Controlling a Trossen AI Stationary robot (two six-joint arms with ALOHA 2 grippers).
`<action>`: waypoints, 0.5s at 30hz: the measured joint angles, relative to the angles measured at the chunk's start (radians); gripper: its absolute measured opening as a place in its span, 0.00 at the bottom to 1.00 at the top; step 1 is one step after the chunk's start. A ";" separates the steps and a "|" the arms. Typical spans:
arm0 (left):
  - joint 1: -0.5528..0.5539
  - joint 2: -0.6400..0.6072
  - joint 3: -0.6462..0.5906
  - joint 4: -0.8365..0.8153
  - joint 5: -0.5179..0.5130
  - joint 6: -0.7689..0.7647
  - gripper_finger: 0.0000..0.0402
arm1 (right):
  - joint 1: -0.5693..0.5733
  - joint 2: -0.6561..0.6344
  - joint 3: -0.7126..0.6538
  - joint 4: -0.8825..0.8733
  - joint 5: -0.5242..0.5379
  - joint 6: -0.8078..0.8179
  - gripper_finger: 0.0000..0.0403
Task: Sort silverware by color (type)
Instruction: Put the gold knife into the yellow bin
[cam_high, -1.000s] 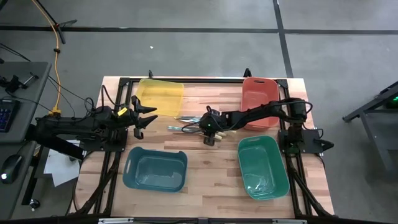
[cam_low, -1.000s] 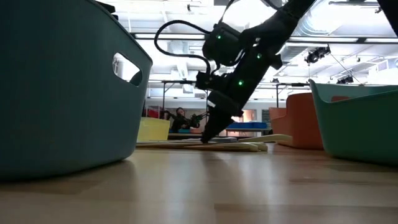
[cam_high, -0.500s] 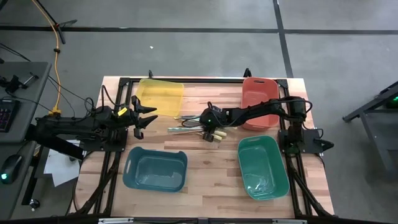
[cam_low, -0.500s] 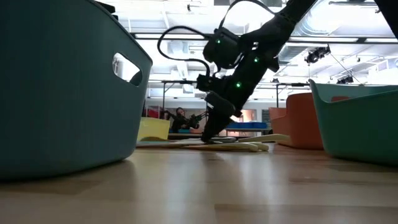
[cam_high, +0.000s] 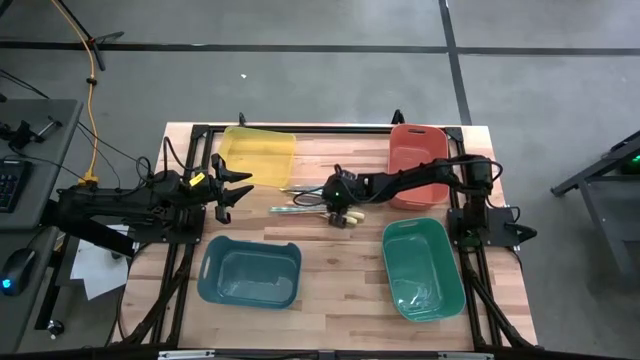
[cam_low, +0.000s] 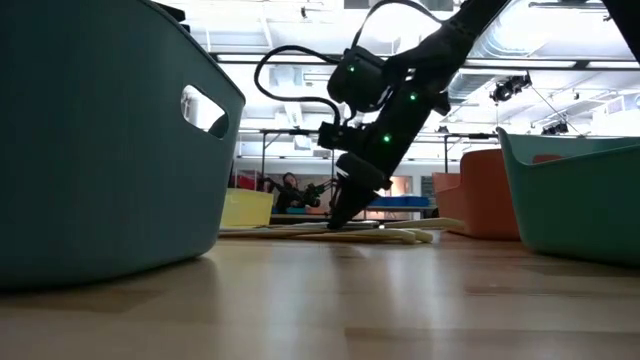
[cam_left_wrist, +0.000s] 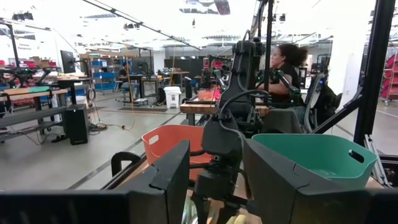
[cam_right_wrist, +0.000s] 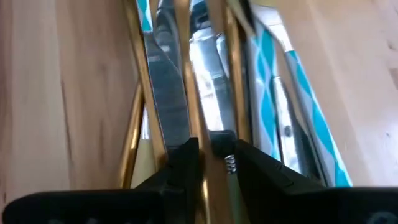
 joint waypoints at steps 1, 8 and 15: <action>0.000 0.000 0.000 0.000 0.000 0.000 0.35 | 0.006 0.000 0.000 -0.002 0.002 -0.007 0.22; 0.000 0.000 0.000 -0.001 0.000 0.000 0.35 | 0.044 0.000 0.000 -0.001 0.001 -0.089 0.22; 0.000 0.000 0.000 -0.001 0.000 0.000 0.35 | 0.049 -0.016 0.000 -0.009 -0.016 -0.113 0.22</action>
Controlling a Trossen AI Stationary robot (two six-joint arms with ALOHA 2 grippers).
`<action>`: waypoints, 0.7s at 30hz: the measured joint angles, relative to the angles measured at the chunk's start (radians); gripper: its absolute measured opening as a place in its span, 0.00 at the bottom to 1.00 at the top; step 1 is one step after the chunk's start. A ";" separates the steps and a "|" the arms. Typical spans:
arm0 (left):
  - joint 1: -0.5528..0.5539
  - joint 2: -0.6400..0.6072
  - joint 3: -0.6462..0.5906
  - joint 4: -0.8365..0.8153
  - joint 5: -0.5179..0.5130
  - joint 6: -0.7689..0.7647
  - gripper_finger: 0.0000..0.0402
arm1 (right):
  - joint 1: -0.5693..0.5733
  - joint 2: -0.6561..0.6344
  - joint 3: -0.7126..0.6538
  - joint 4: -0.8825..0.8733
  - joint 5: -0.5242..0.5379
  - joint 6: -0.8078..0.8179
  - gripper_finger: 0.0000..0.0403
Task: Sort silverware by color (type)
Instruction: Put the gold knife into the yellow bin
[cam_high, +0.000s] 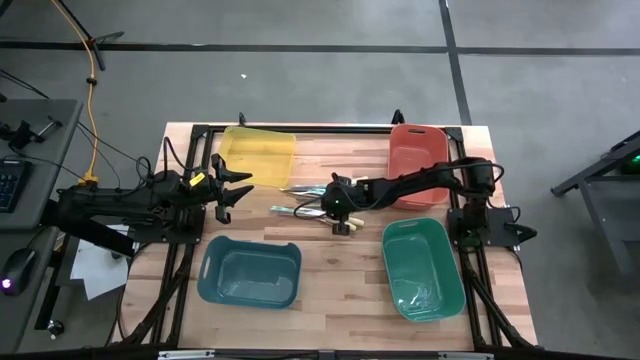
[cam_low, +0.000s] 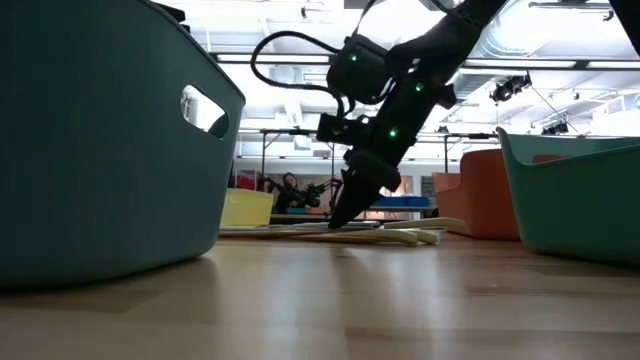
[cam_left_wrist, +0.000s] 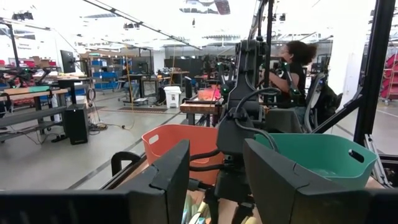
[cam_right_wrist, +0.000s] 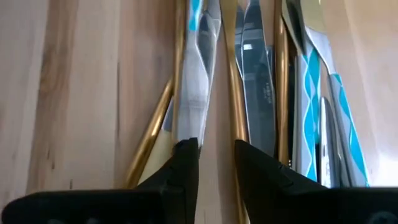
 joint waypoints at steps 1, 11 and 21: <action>0.000 0.000 0.000 -0.001 0.000 0.000 0.35 | 0.000 -0.006 0.000 -0.012 -0.010 0.000 0.22; 0.000 0.018 -0.001 -0.007 0.000 0.000 0.35 | 0.000 -0.026 0.000 -0.031 -0.102 0.026 0.22; 0.000 0.029 -0.001 -0.007 0.000 0.000 0.35 | -0.023 -0.025 0.000 -0.016 -0.012 0.035 0.22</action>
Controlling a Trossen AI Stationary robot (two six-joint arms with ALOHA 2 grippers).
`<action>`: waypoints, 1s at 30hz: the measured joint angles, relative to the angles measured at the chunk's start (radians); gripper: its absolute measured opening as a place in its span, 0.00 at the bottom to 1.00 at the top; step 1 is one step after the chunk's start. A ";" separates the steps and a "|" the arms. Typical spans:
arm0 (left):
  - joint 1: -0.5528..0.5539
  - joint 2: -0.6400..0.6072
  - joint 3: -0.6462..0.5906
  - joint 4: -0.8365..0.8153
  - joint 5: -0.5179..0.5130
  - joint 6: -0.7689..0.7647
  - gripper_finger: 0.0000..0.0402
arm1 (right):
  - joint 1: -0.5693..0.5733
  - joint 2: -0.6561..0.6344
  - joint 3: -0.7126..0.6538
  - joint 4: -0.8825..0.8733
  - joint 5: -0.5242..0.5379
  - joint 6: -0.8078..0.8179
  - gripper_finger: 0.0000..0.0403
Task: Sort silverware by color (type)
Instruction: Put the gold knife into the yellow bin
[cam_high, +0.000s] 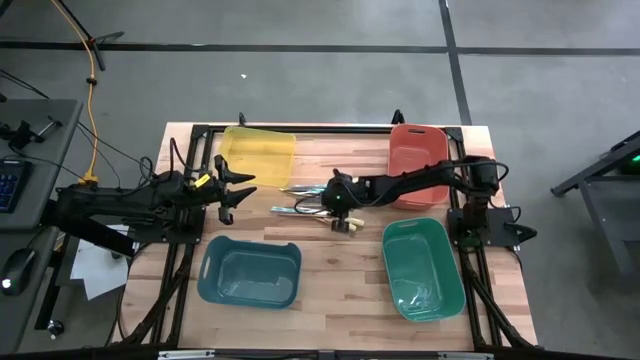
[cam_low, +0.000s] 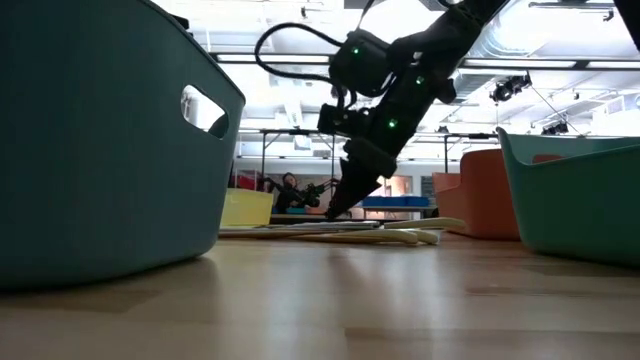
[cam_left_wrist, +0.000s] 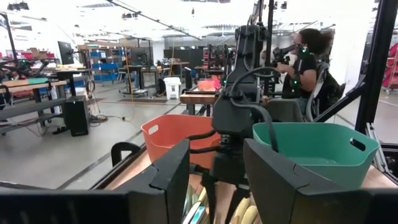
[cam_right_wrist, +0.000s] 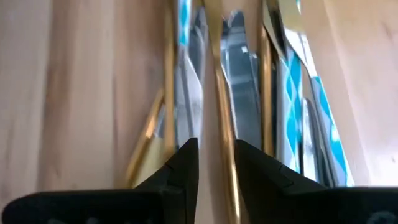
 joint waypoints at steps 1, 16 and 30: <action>0.000 0.000 0.000 0.000 0.000 0.000 0.35 | -0.003 0.000 0.000 -0.015 0.001 0.000 0.22; 0.000 -0.001 0.000 0.001 0.000 -0.007 0.35 | -0.009 0.016 0.000 -0.081 0.025 -0.062 0.22; 0.000 -0.001 0.000 0.001 0.000 -0.008 0.35 | -0.018 0.028 0.000 -0.098 0.002 -0.087 0.19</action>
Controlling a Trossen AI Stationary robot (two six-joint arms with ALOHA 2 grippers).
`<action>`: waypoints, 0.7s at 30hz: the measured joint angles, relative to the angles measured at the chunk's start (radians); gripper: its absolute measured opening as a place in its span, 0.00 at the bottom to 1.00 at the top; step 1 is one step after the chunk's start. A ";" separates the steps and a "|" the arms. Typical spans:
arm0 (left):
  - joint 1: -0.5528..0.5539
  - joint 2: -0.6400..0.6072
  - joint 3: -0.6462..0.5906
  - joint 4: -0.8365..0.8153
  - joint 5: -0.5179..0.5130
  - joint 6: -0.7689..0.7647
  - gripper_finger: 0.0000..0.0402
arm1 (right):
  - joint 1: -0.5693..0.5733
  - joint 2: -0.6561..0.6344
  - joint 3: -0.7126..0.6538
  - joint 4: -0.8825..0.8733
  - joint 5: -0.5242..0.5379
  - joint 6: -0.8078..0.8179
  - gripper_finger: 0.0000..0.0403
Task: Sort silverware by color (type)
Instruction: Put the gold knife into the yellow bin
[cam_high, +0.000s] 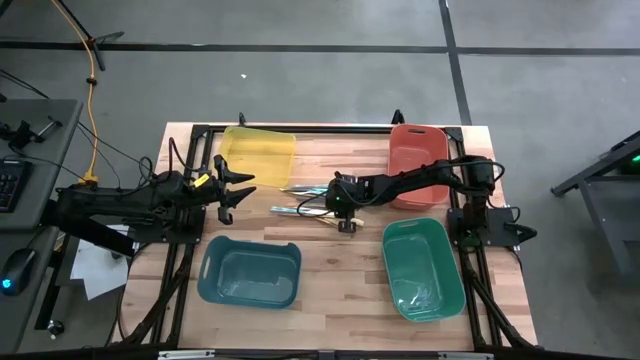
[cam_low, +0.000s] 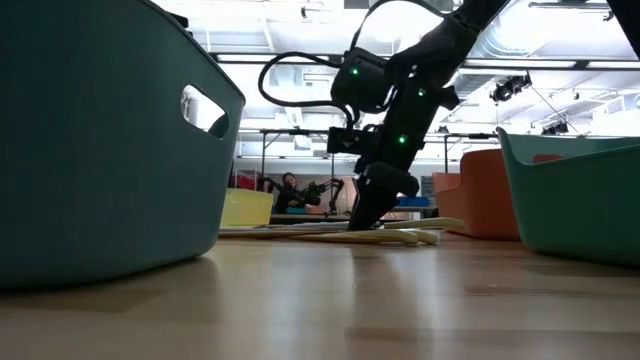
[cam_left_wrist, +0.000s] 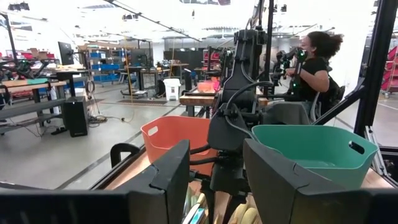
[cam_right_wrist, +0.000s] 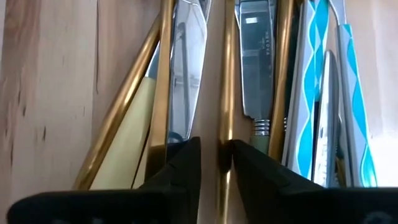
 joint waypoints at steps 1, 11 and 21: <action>0.000 0.000 0.000 0.000 0.000 0.000 0.35 | -0.001 0.003 0.001 -0.001 -0.003 0.001 0.17; 0.000 0.000 0.000 0.000 0.000 0.000 0.35 | -0.002 0.014 0.004 -0.024 -0.011 0.047 0.12; 0.000 0.000 0.000 0.000 0.000 0.000 0.35 | -0.014 0.016 0.004 -0.040 -0.023 0.064 0.14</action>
